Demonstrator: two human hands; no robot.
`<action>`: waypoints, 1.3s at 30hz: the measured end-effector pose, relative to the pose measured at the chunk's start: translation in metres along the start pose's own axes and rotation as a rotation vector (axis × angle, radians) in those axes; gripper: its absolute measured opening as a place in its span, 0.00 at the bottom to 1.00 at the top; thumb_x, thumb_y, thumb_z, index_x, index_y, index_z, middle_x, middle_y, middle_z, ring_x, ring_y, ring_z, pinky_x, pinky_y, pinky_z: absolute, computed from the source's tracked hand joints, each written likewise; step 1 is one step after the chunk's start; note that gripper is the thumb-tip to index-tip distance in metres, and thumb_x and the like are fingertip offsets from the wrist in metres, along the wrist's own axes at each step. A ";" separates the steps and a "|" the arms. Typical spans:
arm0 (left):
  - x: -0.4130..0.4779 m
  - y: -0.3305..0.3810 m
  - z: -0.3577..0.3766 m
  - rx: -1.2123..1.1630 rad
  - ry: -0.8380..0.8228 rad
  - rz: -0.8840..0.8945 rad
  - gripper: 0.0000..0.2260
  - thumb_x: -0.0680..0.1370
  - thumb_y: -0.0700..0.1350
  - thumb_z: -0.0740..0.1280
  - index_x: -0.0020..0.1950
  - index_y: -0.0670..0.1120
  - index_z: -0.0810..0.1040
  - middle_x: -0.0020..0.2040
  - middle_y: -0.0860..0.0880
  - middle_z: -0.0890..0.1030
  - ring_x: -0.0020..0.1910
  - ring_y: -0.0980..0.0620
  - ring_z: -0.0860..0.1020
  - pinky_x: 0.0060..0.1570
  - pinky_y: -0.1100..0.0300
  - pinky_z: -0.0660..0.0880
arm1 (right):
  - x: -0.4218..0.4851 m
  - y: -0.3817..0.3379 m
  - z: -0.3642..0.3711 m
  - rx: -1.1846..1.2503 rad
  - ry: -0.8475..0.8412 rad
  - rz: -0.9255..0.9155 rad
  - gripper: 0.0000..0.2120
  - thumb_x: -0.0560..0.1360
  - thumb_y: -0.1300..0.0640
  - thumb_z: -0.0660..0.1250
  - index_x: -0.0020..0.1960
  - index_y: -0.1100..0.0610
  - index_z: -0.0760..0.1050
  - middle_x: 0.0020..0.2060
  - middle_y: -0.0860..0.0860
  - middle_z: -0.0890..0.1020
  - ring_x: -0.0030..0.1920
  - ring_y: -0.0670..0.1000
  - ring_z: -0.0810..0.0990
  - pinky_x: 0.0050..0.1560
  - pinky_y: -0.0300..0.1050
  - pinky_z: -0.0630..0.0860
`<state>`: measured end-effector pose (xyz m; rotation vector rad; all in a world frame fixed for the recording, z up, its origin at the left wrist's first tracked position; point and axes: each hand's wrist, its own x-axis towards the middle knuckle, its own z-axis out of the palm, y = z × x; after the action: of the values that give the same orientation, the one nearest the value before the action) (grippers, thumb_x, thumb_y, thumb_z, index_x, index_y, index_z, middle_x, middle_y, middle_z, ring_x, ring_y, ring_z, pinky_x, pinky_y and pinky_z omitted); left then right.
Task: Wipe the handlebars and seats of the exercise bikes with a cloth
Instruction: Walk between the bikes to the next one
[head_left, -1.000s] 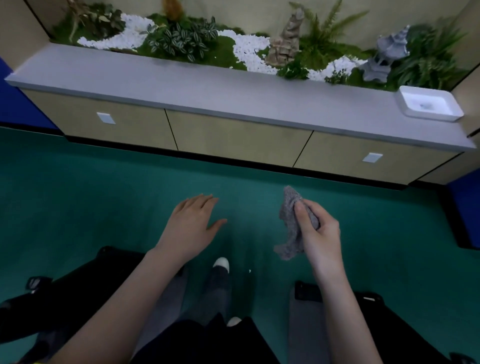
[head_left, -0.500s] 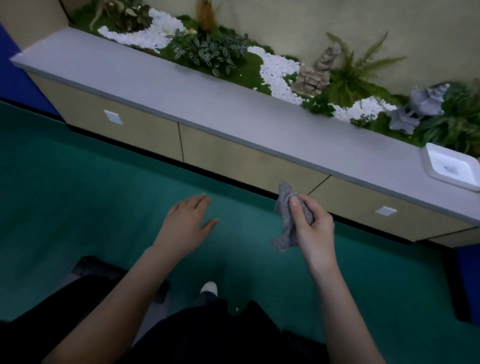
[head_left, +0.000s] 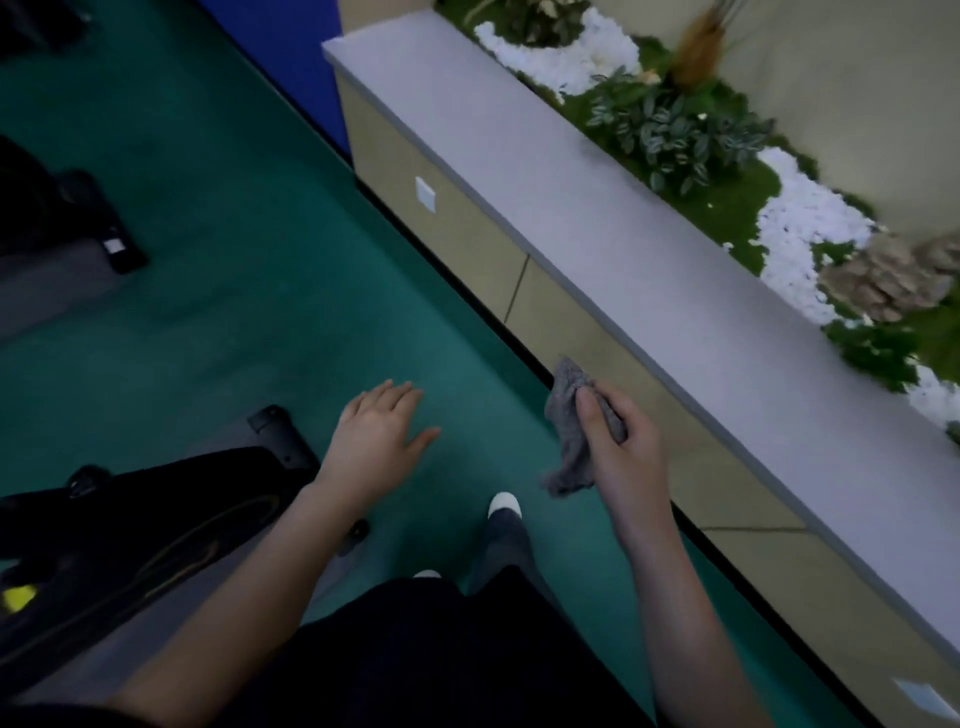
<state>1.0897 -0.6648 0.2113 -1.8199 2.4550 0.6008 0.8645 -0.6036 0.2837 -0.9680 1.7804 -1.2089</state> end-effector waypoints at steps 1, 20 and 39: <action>0.006 0.004 -0.001 -0.008 0.008 -0.040 0.27 0.79 0.60 0.57 0.75 0.48 0.62 0.76 0.50 0.62 0.76 0.51 0.57 0.73 0.54 0.52 | 0.015 -0.003 -0.005 -0.004 -0.031 -0.010 0.06 0.78 0.53 0.66 0.53 0.49 0.80 0.49 0.44 0.83 0.52 0.41 0.80 0.53 0.37 0.76; 0.098 0.046 -0.019 -0.099 0.089 -0.373 0.27 0.79 0.60 0.57 0.75 0.49 0.61 0.76 0.50 0.62 0.75 0.50 0.59 0.71 0.53 0.55 | 0.211 -0.029 -0.012 0.015 -0.305 -0.013 0.08 0.79 0.53 0.64 0.56 0.51 0.79 0.48 0.43 0.83 0.46 0.36 0.81 0.41 0.28 0.75; 0.196 -0.144 -0.107 -0.214 0.241 -0.652 0.26 0.79 0.58 0.58 0.74 0.47 0.63 0.73 0.48 0.67 0.74 0.49 0.59 0.71 0.53 0.54 | 0.319 -0.123 0.250 -0.234 -0.679 -0.168 0.09 0.79 0.53 0.65 0.56 0.54 0.80 0.51 0.47 0.83 0.54 0.46 0.81 0.58 0.46 0.78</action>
<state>1.1827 -0.9140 0.2207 -2.7206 1.7618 0.6277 0.9731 -1.0126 0.2807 -1.4763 1.3203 -0.6453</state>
